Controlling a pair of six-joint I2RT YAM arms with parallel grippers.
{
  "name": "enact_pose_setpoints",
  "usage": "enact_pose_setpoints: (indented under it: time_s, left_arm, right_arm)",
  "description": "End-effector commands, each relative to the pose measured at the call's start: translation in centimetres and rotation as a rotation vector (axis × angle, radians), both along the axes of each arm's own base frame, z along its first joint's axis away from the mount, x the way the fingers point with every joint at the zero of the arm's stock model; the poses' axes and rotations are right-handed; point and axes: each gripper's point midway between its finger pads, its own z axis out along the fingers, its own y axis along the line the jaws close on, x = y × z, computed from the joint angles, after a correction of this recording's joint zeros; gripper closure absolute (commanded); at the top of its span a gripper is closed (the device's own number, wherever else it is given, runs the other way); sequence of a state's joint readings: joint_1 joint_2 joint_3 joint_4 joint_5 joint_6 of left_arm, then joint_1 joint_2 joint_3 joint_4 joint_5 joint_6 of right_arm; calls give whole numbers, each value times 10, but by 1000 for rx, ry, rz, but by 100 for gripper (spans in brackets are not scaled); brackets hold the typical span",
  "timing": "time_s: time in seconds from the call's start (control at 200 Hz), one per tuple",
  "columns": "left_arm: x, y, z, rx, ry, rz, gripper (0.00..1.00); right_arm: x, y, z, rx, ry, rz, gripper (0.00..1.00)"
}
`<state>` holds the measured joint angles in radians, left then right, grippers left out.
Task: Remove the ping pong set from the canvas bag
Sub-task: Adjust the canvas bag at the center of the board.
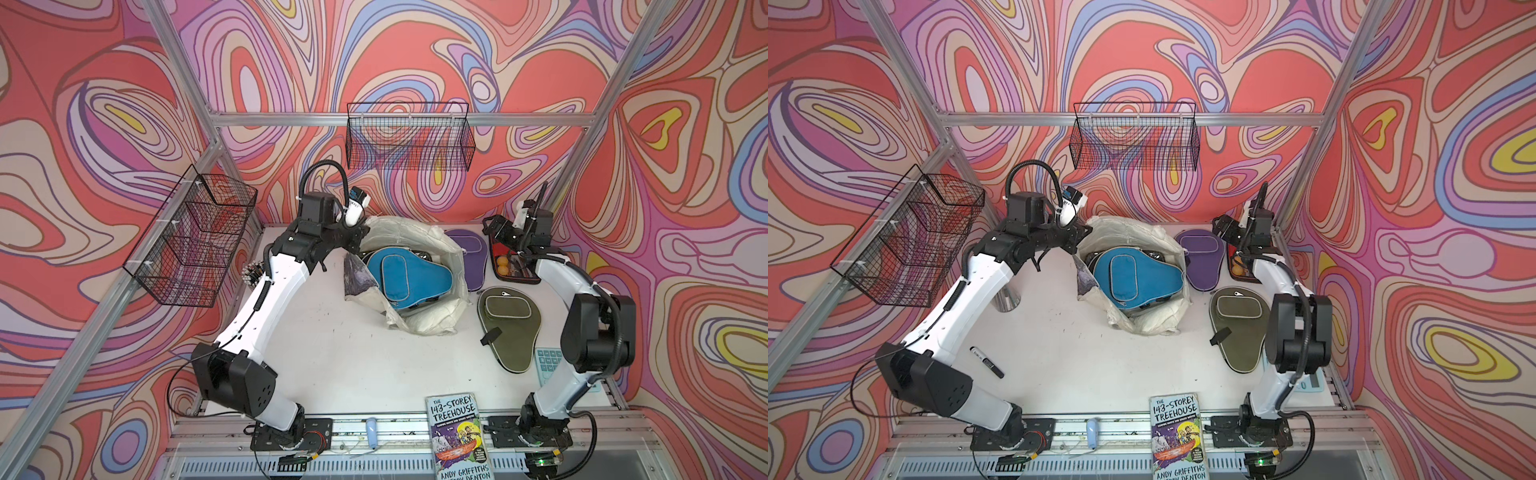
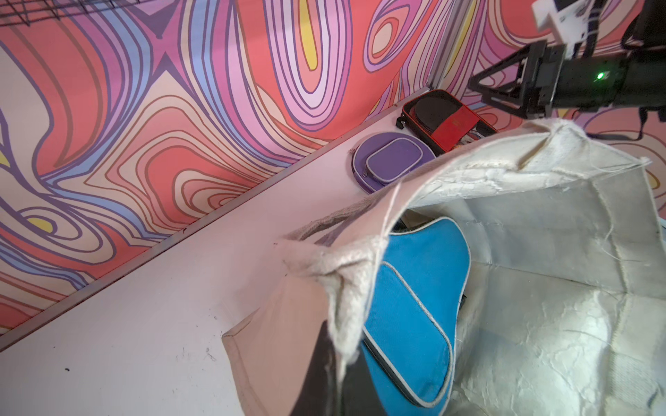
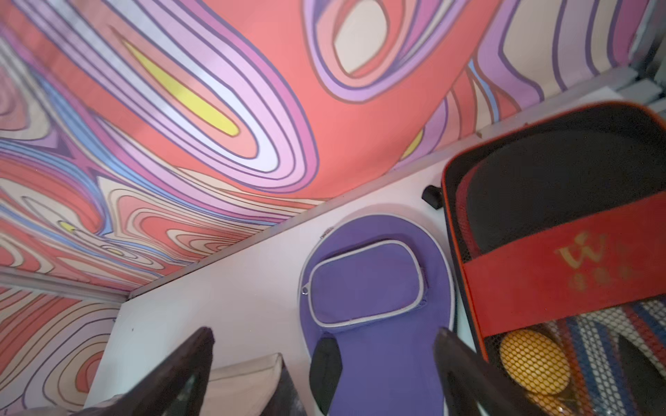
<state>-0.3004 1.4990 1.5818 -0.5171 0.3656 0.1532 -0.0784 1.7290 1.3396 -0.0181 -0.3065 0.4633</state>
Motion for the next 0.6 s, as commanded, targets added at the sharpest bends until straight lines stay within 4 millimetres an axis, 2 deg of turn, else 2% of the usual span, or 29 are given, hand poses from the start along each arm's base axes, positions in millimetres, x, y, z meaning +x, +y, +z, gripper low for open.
enact_pose_setpoints:
  time_s: [0.0,0.15,0.32,0.436,0.596]
  left_arm:
    - [-19,11,38,-19,-115,16,100]
    - [-34,30,29,17,-102,58,100]
    - [-42,48,24,24,-85,100,100]
    - [-40,58,25,31,-85,122,100]
    - [-31,55,32,23,-93,107,100]
  right_arm:
    - [-23,22,14,-43,2,103,2]
    - [-46,59,34,-126,-11,212,2]
    - [-69,109,44,-201,-23,352,2]
    - [-89,146,61,-265,-74,474,2]
    - [-131,196,94,-320,-185,700,2]
